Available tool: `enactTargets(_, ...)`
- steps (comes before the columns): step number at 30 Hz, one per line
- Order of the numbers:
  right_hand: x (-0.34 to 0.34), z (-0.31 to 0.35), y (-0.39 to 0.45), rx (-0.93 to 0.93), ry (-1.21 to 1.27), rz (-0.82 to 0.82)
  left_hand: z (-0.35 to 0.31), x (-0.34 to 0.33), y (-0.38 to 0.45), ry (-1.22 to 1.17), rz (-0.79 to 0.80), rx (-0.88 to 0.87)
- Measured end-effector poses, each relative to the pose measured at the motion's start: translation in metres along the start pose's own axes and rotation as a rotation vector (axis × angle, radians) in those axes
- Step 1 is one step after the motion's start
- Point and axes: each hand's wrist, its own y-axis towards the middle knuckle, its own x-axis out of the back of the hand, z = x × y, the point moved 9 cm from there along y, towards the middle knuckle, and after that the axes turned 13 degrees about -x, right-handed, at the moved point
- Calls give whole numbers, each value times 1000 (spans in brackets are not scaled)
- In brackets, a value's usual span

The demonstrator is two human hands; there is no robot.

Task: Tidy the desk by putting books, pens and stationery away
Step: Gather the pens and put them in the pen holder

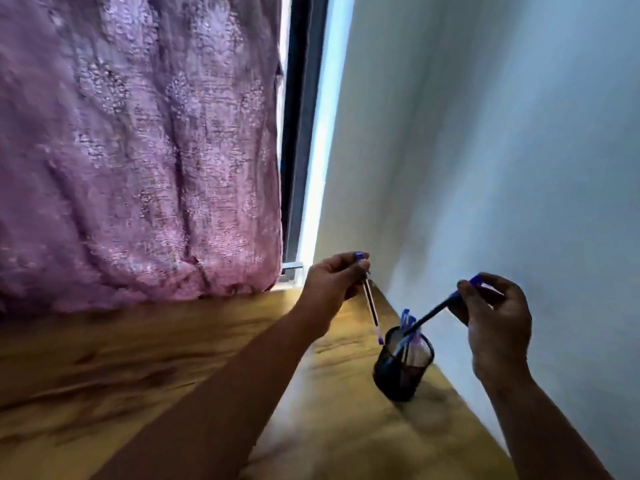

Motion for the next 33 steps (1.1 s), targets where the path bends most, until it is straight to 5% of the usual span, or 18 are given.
enactTargets(6,18,-45,39,23,-193,54,72,-63,21,188,70,89)
enactTargets(13,-4,-98,40,56,-477,273,127,-60,15,616,165,120)
enactTargets(21,-12,-124,42,200,-674,257,124,-34,4,747,75,38)
enactTargets(27,-53,-57,1,439,-727,182,83,5,-16,784,-3,21)
enactTargets(33,-168,-28,-127,729,-551,682,-8,121,-81,1014,-139,-9)
